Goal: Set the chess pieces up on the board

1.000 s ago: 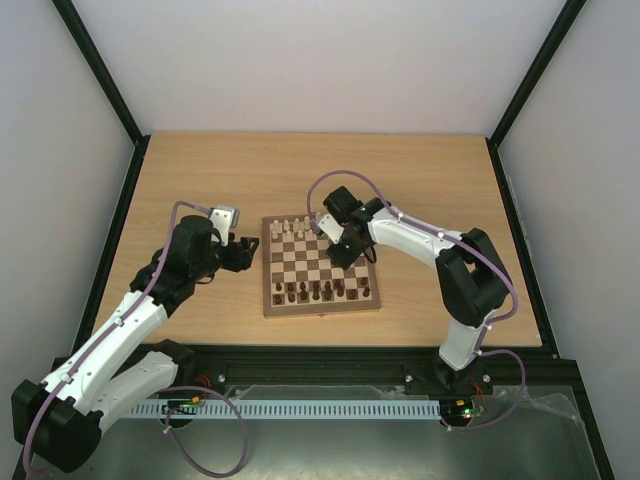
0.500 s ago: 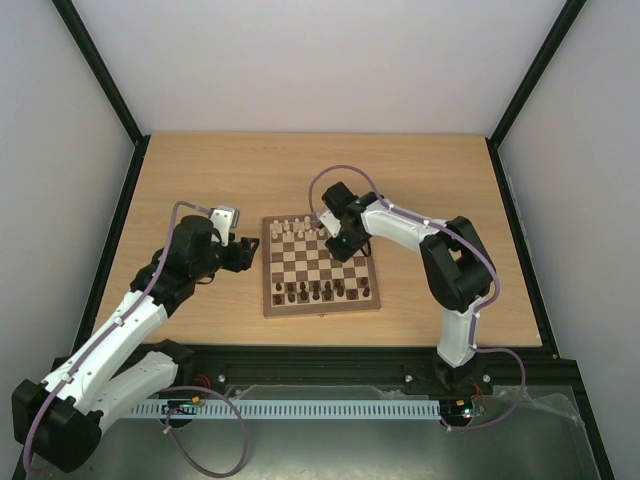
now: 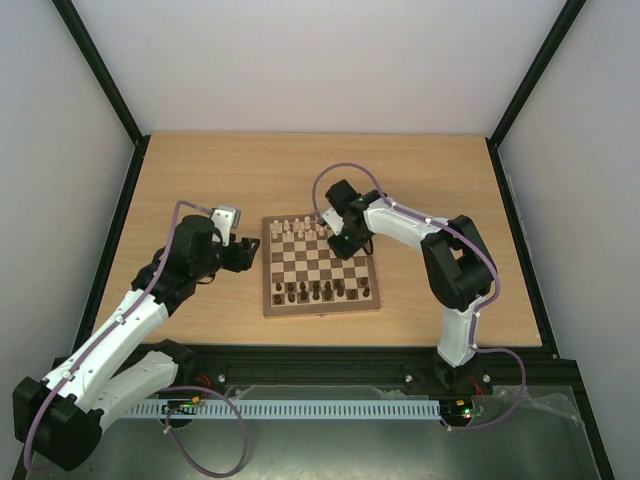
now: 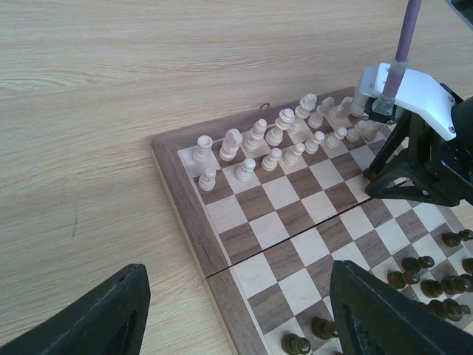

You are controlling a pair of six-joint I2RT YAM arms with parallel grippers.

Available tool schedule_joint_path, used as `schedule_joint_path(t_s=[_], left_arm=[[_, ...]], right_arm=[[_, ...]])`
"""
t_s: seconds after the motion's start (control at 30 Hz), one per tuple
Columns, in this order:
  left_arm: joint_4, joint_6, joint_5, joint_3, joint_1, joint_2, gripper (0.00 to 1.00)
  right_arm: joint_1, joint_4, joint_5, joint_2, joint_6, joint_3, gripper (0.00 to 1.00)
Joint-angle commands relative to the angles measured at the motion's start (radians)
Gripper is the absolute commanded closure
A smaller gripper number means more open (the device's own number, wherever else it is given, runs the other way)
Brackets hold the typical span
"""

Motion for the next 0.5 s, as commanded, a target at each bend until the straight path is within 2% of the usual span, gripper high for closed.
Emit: schedule_joint_path(t_s=[0.0, 0.47], left_arm=[[0.007, 0.013, 0.011, -0.013, 0.009, 0.003, 0.30], [0.007, 0.014, 0.015, -0.013, 0.009, 0.006, 0.30]], right_arm=[[-0.001, -0.067, -0.010, 0.004, 0.007, -0.015, 0.68], [-0.001, -0.061, 0.055, -0.027, 0.005, -0.053, 0.74]])
